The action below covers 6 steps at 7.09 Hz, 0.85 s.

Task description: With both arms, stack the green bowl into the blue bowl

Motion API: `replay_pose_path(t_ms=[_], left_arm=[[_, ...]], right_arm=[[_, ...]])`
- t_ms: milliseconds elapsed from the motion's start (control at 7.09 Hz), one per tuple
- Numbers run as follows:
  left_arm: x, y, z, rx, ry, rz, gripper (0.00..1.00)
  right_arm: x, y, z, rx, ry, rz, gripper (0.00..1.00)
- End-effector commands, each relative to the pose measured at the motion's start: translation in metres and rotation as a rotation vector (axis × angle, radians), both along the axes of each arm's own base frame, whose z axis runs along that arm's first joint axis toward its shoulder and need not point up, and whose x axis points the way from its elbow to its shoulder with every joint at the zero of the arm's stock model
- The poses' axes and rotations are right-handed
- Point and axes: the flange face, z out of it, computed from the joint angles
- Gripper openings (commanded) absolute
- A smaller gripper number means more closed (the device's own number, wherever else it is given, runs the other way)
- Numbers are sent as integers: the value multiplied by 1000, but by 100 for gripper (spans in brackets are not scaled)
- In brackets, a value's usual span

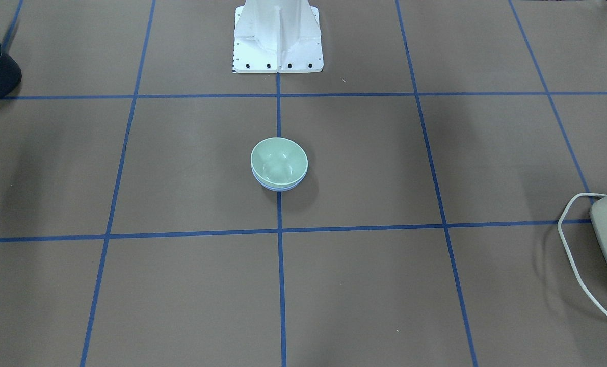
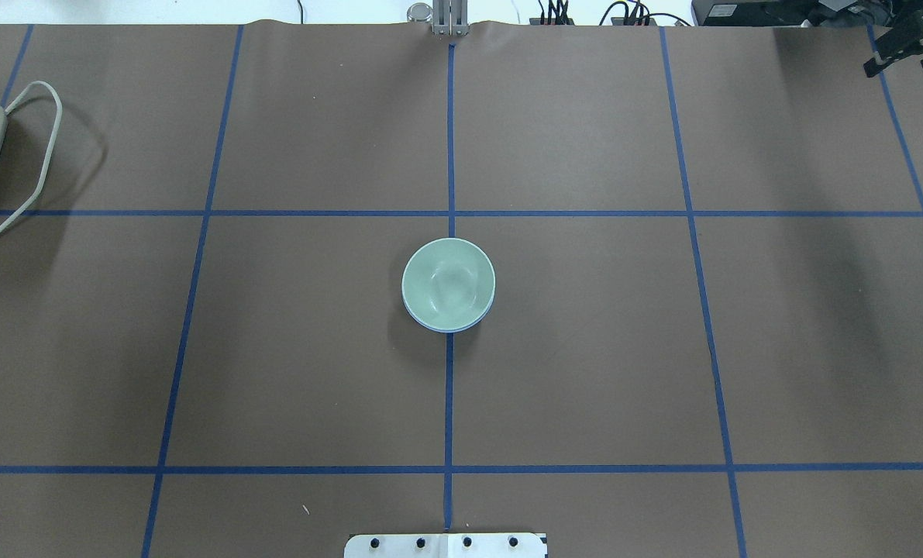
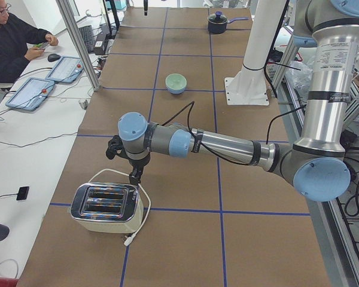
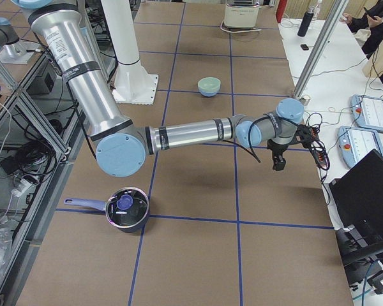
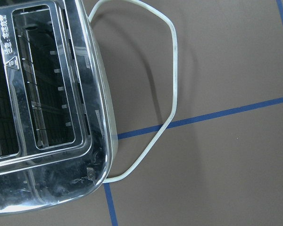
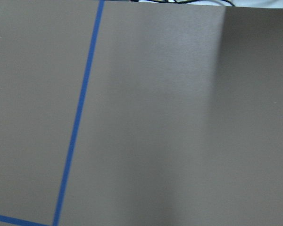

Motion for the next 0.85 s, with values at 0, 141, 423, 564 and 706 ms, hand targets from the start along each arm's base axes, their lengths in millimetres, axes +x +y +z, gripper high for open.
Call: replay_pose_path(t_ms=[0, 141, 423, 564, 706], left_arm=[[-6, 0, 0, 1, 0, -10, 98], [-9, 0, -2, 3, 0, -16, 98], [-14, 3, 2, -14, -1, -26, 98], [-14, 5, 5, -22, -1, -26, 98], [-15, 6, 4, -20, -1, -28, 98]], right_arm=[[43, 14, 38, -37, 16, 27, 100], [45, 15, 37, -46, 17, 30, 100], [55, 21, 44, -46, 20, 16, 100], [58, 25, 45, -50, 19, 19, 100], [61, 45, 50, -46, 19, 24, 100]])
